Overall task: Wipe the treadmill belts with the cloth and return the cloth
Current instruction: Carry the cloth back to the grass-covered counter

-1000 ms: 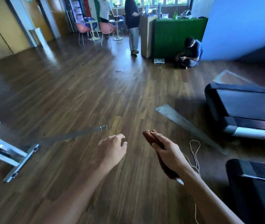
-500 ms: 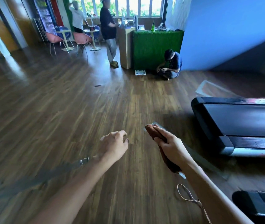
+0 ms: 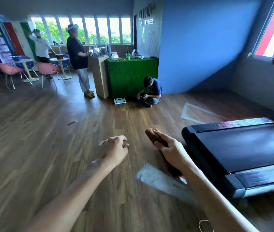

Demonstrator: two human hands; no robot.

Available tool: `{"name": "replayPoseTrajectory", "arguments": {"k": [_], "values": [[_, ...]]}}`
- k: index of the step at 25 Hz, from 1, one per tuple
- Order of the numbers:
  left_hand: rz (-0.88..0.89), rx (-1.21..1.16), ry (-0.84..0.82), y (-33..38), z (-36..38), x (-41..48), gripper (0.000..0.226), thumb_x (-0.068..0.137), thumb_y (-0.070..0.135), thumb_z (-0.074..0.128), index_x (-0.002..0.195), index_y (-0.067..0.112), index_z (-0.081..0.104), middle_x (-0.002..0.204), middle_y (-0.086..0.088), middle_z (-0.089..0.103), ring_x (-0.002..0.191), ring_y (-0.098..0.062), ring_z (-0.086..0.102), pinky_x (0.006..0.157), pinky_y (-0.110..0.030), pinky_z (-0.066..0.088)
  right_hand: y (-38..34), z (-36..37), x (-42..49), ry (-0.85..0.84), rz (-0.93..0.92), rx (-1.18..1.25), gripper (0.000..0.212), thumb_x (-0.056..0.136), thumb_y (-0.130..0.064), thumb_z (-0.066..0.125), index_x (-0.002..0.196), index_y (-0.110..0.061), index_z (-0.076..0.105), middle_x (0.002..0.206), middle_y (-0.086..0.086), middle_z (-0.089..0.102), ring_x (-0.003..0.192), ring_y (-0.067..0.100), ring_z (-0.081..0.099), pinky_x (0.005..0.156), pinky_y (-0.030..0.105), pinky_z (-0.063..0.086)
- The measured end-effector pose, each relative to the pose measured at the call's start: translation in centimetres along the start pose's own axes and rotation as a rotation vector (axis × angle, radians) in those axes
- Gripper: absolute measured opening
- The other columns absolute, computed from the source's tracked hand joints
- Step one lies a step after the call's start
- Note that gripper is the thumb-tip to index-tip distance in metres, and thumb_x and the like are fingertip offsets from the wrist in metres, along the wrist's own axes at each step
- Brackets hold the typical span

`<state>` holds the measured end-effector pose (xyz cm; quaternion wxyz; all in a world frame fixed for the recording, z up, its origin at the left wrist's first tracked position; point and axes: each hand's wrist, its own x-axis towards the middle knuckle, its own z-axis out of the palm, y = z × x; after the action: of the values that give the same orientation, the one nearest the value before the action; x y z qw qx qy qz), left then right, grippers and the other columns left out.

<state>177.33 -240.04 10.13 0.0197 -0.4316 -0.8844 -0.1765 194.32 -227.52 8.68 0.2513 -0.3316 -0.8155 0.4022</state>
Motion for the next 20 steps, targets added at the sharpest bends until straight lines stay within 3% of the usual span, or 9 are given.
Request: {"name": "replayPoseTrajectory", "arguments": {"k": [11,20], "values": [[0.012,-0.028,0.025,4.4,6.0,34.3,0.031,0.093,0.04,0.052,0.121,0.03,0.062,0.12,0.005,0.067,0.113,-0.021,0.061,0.09,-0.03,0.044,6.7,-3.4,34.5,-0.028,0.0,-0.031,0.048,0.093,-0.031,0.06,0.137,-0.046,0.048,0.142,-0.025,0.047,0.129,0.004,0.047,0.11,0.028,0.034],[0.01,-0.034,0.013,0.2,12.9,62.8,0.028,0.093,0.042,0.054,0.117,0.03,0.063,0.116,0.005,0.068,0.113,-0.02,0.061,0.089,-0.031,0.042,10.5,-0.4,62.0,-0.014,0.01,-0.027,0.048,0.094,-0.029,0.06,0.138,-0.044,0.048,0.139,-0.022,0.052,0.125,0.005,0.05,0.11,0.031,0.037]]}}
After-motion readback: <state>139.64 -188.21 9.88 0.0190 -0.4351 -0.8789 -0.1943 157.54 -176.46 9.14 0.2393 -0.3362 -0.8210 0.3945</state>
